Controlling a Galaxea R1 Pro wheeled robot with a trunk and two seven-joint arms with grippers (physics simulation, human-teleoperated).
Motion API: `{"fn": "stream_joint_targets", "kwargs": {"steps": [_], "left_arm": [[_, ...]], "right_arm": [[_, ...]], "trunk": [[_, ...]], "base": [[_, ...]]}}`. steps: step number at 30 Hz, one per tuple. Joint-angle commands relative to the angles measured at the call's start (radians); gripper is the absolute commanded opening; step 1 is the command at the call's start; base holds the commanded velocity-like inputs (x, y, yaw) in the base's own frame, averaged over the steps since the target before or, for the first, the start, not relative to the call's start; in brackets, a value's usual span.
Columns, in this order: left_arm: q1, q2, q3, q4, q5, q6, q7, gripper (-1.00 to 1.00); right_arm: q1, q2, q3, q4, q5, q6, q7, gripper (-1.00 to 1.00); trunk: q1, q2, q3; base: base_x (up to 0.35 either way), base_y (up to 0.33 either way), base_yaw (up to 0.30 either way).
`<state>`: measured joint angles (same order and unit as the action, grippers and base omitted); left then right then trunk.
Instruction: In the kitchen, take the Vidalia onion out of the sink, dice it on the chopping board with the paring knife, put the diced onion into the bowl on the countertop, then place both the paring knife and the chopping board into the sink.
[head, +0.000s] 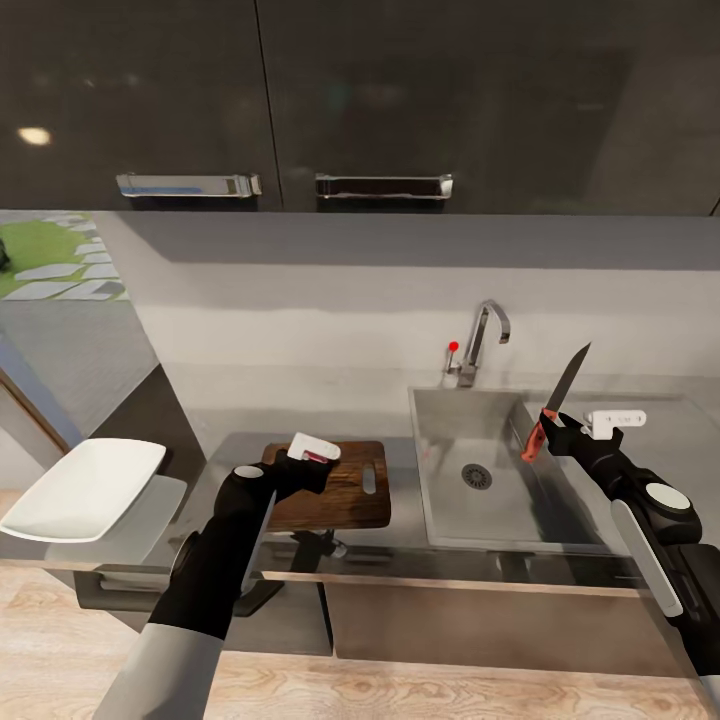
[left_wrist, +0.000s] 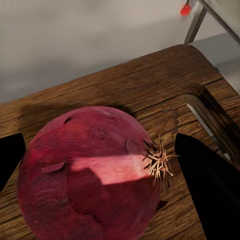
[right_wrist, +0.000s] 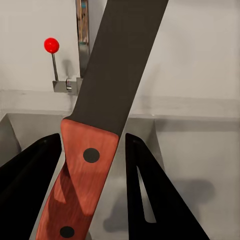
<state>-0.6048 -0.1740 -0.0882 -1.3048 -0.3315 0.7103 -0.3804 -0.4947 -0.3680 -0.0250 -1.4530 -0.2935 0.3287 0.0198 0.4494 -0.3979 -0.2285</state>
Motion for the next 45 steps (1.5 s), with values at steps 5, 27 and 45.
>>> {"fn": "stream_joint_targets", "kwargs": {"steps": [5, 27, 45], "left_arm": [[-0.001, 0.000, 0.001, 0.005, -0.011, 0.003, -0.010, -1.00], [-0.001, 0.000, 0.001, 0.007, -0.011, 0.004, -0.009, -1.00], [-0.001, 0.000, 0.001, 0.007, -0.011, 0.004, -0.010, 1.00]], "right_arm": [[-0.001, 0.000, -0.001, -0.001, -0.006, 0.006, 0.002, -1.00], [-0.001, 0.000, -0.001, -0.001, -0.006, 0.006, 0.002, -1.00], [-0.001, 0.000, -0.001, -0.001, -0.006, 0.006, 0.002, -1.00]], "trunk": [[0.001, -0.002, -0.002], [0.001, -0.002, -0.006], [0.001, -0.002, -0.006]], "base": [[0.000, 0.000, 0.000], [0.000, 0.000, 0.000], [0.000, 0.000, 0.000]]}}
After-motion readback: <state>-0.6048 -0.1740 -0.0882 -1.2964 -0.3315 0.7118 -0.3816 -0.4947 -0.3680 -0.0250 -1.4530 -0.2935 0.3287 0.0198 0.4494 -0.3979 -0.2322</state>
